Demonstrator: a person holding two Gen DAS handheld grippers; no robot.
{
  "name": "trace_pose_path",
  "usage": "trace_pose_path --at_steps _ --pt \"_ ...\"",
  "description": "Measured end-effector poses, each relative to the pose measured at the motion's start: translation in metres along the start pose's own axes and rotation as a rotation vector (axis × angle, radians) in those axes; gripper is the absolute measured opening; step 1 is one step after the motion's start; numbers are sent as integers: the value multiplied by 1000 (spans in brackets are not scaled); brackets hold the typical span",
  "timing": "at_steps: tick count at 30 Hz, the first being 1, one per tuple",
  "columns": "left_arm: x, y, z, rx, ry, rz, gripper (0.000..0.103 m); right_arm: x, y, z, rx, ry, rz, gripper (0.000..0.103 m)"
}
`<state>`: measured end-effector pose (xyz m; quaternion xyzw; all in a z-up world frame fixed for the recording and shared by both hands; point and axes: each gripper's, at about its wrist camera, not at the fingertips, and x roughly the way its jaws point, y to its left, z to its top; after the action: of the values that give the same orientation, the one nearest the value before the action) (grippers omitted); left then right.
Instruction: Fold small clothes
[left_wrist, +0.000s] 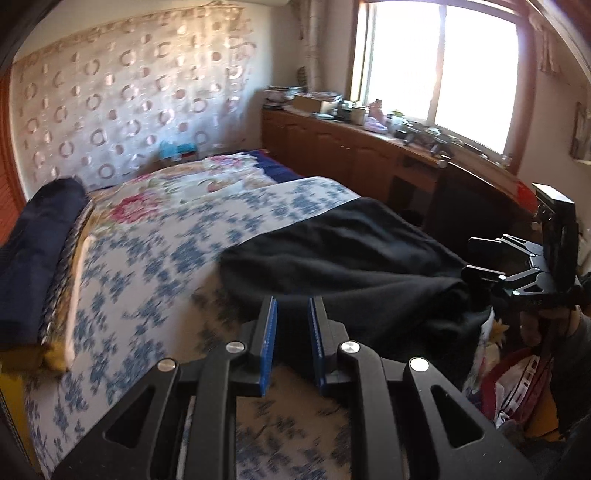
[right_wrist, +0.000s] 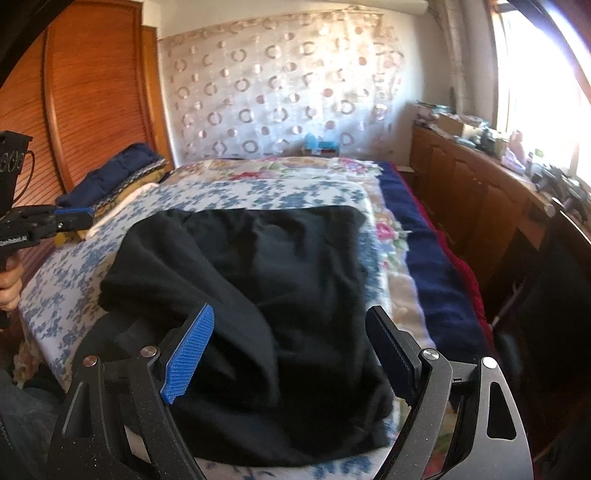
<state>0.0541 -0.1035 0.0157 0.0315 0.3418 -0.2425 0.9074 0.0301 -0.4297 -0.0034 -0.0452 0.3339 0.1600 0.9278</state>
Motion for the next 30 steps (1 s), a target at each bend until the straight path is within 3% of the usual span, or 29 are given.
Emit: trace_pose_path --at_steps 16,21,30 --pt "-17 43 -40 -86 -1 79 16 38 91 24 -209 43 156 86" --pt "-21 51 -44 -103 -9 90 16 46 121 33 -247 41 244 83" --pt "-24 64 -50 -130 -11 103 16 90 164 27 -325 146 325 80"
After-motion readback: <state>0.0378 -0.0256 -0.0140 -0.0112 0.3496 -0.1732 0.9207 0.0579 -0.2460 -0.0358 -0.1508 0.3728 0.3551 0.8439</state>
